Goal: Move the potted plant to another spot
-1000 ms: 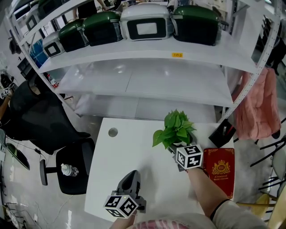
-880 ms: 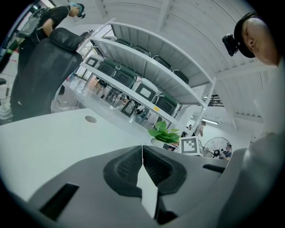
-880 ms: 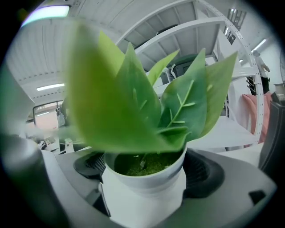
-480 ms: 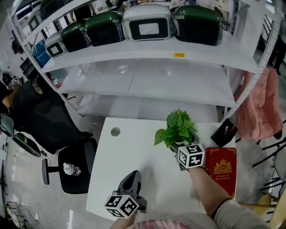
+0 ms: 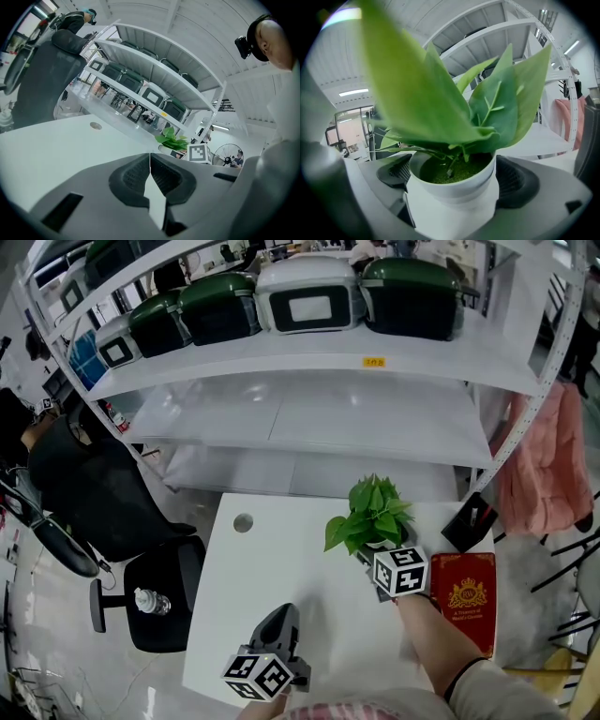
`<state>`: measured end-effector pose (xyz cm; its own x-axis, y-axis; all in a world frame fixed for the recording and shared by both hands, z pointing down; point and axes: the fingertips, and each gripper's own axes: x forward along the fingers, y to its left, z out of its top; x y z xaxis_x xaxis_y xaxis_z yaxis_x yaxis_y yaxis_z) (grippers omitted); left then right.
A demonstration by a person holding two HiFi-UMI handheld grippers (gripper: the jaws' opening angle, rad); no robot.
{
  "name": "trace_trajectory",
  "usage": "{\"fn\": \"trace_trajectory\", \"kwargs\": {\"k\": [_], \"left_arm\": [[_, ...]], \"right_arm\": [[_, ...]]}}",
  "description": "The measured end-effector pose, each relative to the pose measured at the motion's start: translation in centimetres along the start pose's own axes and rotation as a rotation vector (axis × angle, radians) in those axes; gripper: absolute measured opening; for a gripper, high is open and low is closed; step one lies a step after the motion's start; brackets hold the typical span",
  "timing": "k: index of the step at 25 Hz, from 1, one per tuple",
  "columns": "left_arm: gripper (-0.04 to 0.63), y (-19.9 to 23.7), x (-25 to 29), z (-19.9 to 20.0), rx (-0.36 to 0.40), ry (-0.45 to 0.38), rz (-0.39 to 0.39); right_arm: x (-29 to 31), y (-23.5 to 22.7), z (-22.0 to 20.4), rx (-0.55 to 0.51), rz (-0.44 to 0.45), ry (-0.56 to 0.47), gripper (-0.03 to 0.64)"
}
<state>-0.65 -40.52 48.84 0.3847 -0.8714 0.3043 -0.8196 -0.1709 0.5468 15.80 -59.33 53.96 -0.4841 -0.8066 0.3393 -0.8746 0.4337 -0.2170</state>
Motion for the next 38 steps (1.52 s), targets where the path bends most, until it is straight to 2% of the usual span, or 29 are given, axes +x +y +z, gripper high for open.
{"fn": "trace_trajectory", "kwargs": {"k": [10, 25, 38], "left_arm": [[0.025, 0.0, -0.3, -0.1, -0.002, 0.000, 0.005], [0.025, -0.6, -1.8, -0.4, -0.009, -0.021, 0.005], [0.025, -4.7, -5.4, -1.0, -0.002, -0.052, -0.044]], "right_arm": [[-0.3, -0.3, -0.6, 0.000, -0.025, 0.019, 0.571], [-2.7, 0.2, -1.9, 0.068, -0.050, 0.034, 0.571], [-10.0, 3.1, -3.5, 0.151, -0.044, 0.058, 0.571]]}}
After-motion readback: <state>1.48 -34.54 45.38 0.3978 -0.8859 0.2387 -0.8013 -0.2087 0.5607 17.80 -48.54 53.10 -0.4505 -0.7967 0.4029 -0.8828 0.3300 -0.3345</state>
